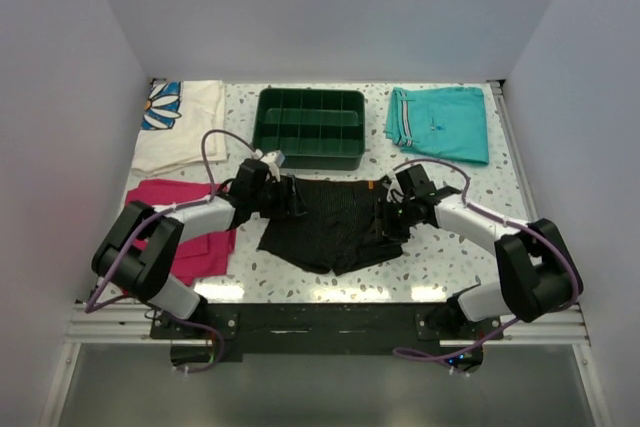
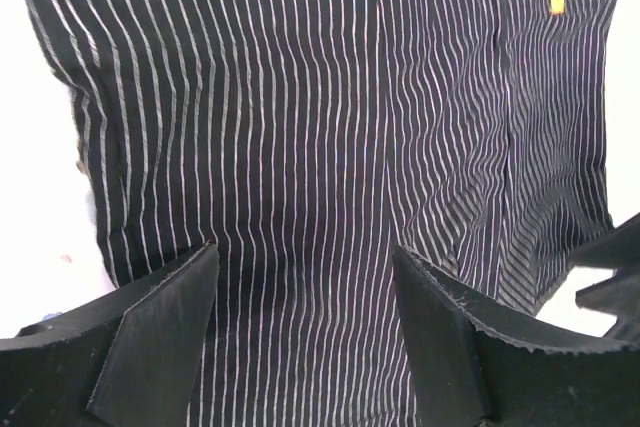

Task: Roll the underwear
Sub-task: Flatten out the underwear at the center of the board, then fold the underwear at the center of the board.

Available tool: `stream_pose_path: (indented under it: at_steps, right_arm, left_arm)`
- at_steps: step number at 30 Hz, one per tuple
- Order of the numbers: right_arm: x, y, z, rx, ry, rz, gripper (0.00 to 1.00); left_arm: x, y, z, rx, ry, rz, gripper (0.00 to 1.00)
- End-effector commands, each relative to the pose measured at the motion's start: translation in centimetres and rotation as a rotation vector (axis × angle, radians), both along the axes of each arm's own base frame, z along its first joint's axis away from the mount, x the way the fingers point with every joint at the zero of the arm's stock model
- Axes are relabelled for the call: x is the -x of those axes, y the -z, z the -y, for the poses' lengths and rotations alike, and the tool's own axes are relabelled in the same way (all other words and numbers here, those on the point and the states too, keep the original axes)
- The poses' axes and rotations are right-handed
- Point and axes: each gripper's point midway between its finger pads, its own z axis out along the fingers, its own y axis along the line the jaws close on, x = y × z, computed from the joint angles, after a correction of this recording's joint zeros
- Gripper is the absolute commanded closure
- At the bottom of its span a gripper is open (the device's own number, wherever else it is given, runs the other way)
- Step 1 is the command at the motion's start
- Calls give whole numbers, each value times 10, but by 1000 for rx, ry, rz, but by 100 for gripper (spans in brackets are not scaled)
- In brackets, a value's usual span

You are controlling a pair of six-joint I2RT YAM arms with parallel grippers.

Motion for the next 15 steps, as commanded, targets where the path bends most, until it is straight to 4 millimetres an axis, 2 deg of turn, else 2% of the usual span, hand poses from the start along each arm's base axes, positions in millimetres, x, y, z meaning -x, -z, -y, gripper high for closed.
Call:
stream_pose_path:
  at_steps: [1,2,3,9,15]
  right_arm:
    - [-3,8,2,19,36,-5,52]
    - [-7,12,9,64,50,1,52]
    - [0,18,15,102,49,-34,52]
    - [8,28,45,269,69,-59,51]
    - [14,25,54,300,133,-60,51]
  left_arm:
    - [-15,-3,6,29,-38,22,25]
    - [-13,2,3,15,-52,1,25]
    - [-13,3,0,5,-65,-1,25]
    - [9,18,-19,-43,-120,-57,25]
    - [16,10,-27,-52,-142,-44,24]
